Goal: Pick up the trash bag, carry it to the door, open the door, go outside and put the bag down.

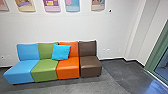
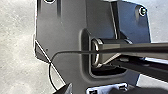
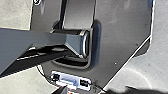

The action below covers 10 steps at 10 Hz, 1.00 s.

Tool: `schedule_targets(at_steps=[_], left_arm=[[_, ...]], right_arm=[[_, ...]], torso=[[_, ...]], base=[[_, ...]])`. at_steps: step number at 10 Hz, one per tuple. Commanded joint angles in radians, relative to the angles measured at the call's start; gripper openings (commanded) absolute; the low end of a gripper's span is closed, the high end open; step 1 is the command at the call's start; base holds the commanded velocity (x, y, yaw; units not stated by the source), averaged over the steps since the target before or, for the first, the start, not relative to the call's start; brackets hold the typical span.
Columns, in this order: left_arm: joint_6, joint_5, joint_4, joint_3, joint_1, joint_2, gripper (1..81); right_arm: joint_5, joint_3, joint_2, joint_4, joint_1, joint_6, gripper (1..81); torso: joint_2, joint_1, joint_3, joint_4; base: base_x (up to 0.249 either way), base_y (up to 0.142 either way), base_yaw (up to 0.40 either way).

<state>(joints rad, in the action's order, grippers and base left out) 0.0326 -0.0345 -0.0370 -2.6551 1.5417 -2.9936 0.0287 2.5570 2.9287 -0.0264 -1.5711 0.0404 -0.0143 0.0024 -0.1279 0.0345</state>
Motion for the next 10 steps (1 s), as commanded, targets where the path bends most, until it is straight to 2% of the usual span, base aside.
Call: schedule_targets(at_steps=[1,3,6,7,8,9,10], left_arm=[[0.006,0.067,0.003,0.059,-0.027,0.039,81.1],[0.007,0.070,0.006,0.172,-0.028,0.116,81.1],[0.009,0.064,0.011,0.269,-0.028,0.212,81.1],[0.009,0.062,0.016,0.312,-0.031,0.246,81.1],[0.010,0.064,0.022,0.358,-0.045,0.278,81.1],[0.010,0.070,0.061,0.394,-0.059,0.312,81.1],[0.010,0.071,0.091,0.406,-0.071,0.332,81.1]], right_arm=[[0.077,-0.153,-0.093,0.005,0.022,0.004,81.1],[0.076,-0.264,-0.159,0.008,0.022,-0.007,81.1],[0.079,-0.345,-0.205,0.010,0.024,-0.008,81.1],[0.079,-0.392,-0.234,0.009,0.027,-0.008,81.1],[0.079,-0.435,-0.273,0.010,0.035,-0.011,81.1],[0.079,-0.483,-0.315,0.013,0.041,-0.020,81.1],[0.079,-0.517,-0.348,0.022,0.047,-0.022,81.1]], torso=[[0.000,0.000,0.000,0.000],[0.000,0.000,0.000,0.000],[0.000,0.000,0.000,0.000],[-0.101,0.064,0.000,0.000],[-0.108,0.069,-0.039,-0.033],[-0.127,0.081,-0.090,-0.046],[-0.153,0.097,-0.104,-0.041]], base=[[0.000,0.000,0.000],[0.000,0.000,0.000],[0.000,0.000,0.000],[0.000,0.000,0.000],[0.000,0.000,0.000],[0.000,0.000,0.000],[0.000,0.000,0.000]])
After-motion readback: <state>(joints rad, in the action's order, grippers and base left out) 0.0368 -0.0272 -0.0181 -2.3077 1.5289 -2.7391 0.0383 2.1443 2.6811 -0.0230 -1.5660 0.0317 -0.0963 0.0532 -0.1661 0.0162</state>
